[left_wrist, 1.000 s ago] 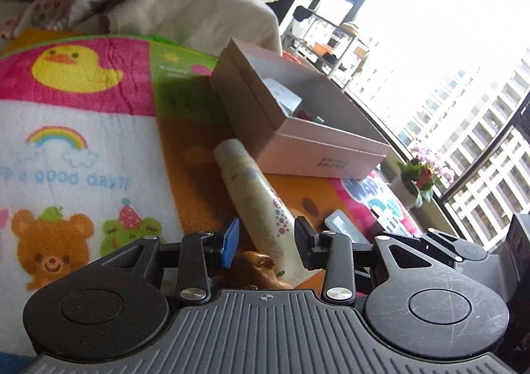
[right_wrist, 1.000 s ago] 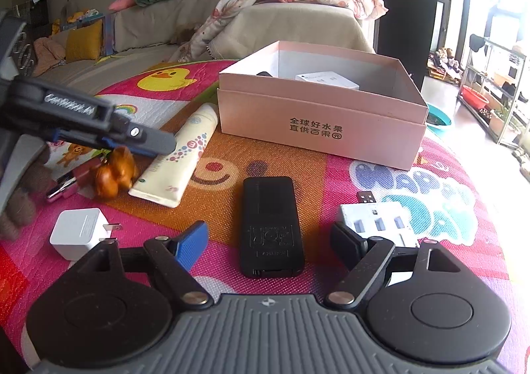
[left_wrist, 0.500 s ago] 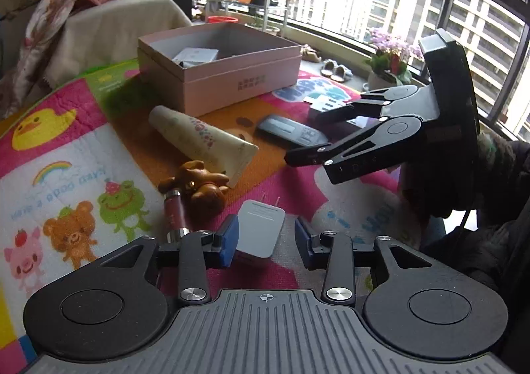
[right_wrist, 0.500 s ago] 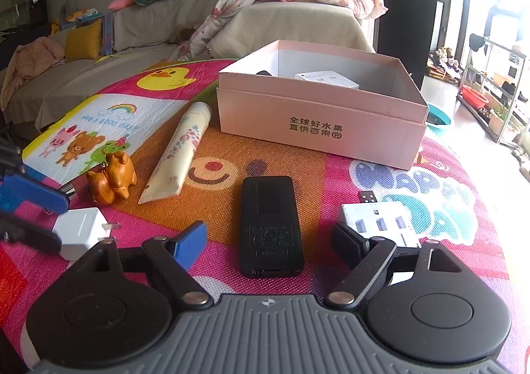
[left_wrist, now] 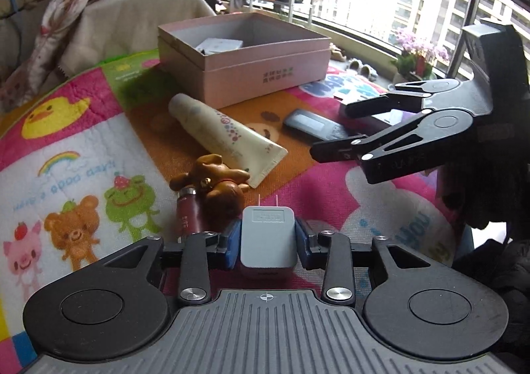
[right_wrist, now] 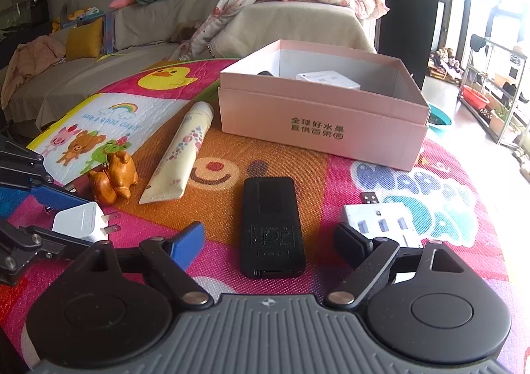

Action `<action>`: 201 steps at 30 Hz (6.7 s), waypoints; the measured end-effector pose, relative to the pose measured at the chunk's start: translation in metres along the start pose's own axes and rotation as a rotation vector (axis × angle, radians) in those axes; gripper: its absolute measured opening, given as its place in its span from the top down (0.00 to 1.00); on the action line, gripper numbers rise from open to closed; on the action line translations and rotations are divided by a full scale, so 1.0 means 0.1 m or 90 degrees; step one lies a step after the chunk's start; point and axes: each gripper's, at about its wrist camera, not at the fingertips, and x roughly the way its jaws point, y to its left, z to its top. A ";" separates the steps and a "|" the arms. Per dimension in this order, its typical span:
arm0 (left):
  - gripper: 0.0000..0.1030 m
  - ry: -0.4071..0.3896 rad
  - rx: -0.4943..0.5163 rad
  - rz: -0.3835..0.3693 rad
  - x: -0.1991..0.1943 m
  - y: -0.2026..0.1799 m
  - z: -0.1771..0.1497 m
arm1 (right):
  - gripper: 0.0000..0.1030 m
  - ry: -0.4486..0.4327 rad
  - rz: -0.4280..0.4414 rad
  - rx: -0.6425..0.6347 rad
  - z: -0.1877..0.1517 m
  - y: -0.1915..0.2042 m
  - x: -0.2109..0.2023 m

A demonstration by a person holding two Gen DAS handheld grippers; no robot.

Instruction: Organize rigid objects

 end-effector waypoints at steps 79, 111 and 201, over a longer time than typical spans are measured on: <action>0.63 -0.078 -0.033 0.043 0.12 -0.34 -0.09 | 0.54 0.017 -0.072 0.019 -0.16 -0.52 -0.17; 0.64 -0.201 -0.182 -0.028 0.77 0.82 1.83 | 0.38 -0.077 -0.129 0.016 1.04 -0.91 0.23; 0.70 -0.101 -0.094 0.048 0.27 -0.01 0.10 | 0.34 0.001 -0.105 0.056 0.05 -0.70 0.05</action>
